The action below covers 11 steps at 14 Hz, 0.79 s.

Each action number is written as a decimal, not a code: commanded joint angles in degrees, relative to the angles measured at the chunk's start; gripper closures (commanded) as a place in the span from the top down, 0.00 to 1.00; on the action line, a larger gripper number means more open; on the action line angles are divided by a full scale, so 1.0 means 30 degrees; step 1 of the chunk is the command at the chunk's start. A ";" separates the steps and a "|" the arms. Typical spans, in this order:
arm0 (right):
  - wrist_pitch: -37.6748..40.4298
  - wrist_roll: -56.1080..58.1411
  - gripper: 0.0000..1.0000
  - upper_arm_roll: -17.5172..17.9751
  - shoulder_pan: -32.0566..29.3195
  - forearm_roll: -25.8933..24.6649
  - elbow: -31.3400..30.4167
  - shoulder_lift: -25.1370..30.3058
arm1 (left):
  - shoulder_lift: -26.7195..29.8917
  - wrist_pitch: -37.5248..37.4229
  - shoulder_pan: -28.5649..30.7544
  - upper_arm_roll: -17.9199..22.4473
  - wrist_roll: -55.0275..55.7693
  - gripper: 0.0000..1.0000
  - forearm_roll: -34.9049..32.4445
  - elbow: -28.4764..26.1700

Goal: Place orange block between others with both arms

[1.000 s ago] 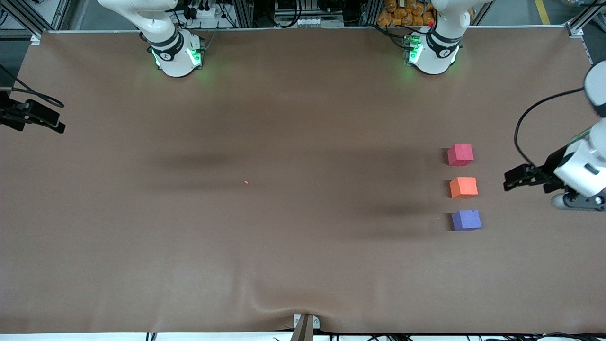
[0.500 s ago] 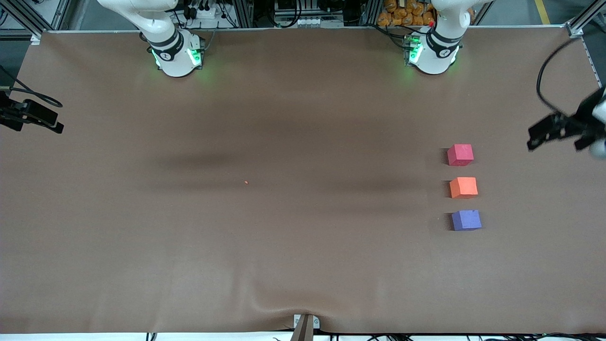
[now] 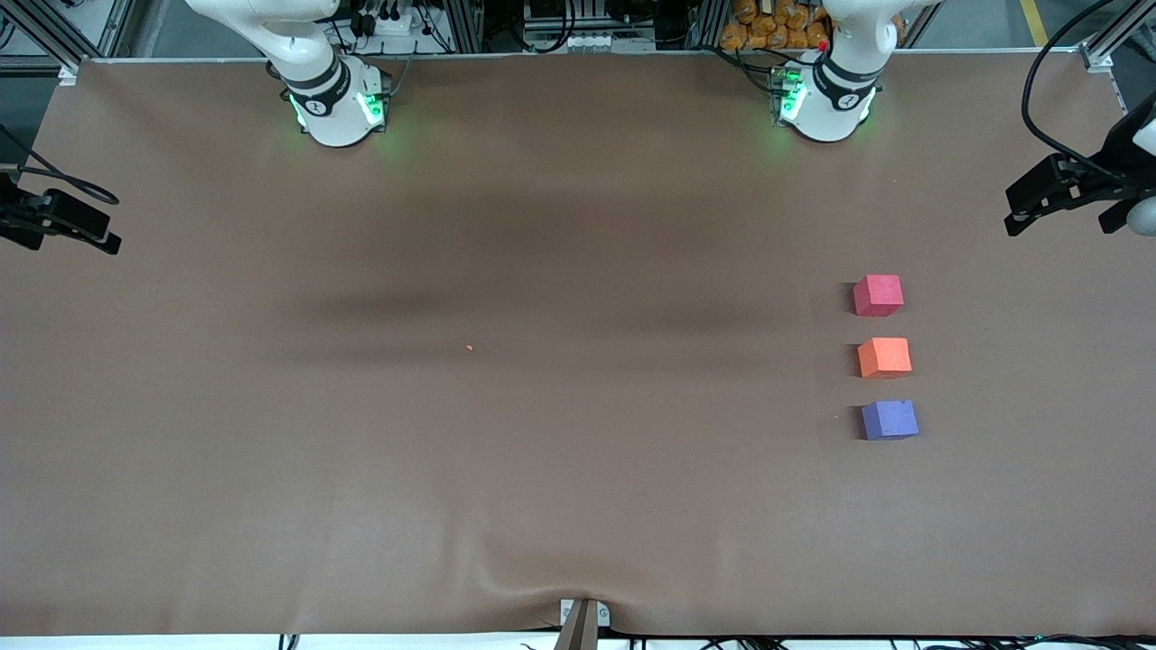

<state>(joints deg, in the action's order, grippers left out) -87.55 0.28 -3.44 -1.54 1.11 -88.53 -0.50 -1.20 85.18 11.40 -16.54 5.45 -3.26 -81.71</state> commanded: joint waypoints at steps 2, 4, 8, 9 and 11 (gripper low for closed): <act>0.0091 -0.0063 1.00 0.0034 -0.0188 0.0215 0.0153 0.0108 | 0.0929 -0.0034 -0.3206 0.3834 -0.0411 1.00 0.0443 -0.1121; 0.0179 -0.0092 1.00 0.0063 -0.0130 0.0245 0.0153 0.0108 | 0.0958 -0.0034 -0.4614 0.5303 -0.0411 1.00 0.0443 -0.1325; 0.0179 -0.0093 1.00 0.0063 -0.0130 0.0245 0.0357 0.0137 | 0.1310 -0.0152 -0.5441 0.5925 -0.0411 1.00 0.0443 -0.1766; 0.0208 -0.0093 1.00 0.0063 -0.0159 0.0245 0.0388 0.0195 | 0.1281 -0.0152 -0.5441 0.5954 -0.0527 1.00 0.0385 -0.1679; 0.0383 -0.0063 1.00 0.0034 -0.0217 0.0100 0.0388 0.0225 | 0.1251 -0.0152 -0.5441 0.5925 -0.0616 1.00 0.0296 -0.1590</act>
<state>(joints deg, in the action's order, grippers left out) -87.43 0.27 -3.49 -1.57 1.11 -87.93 -0.39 1.01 85.10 -4.41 0.48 4.56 -2.95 -85.40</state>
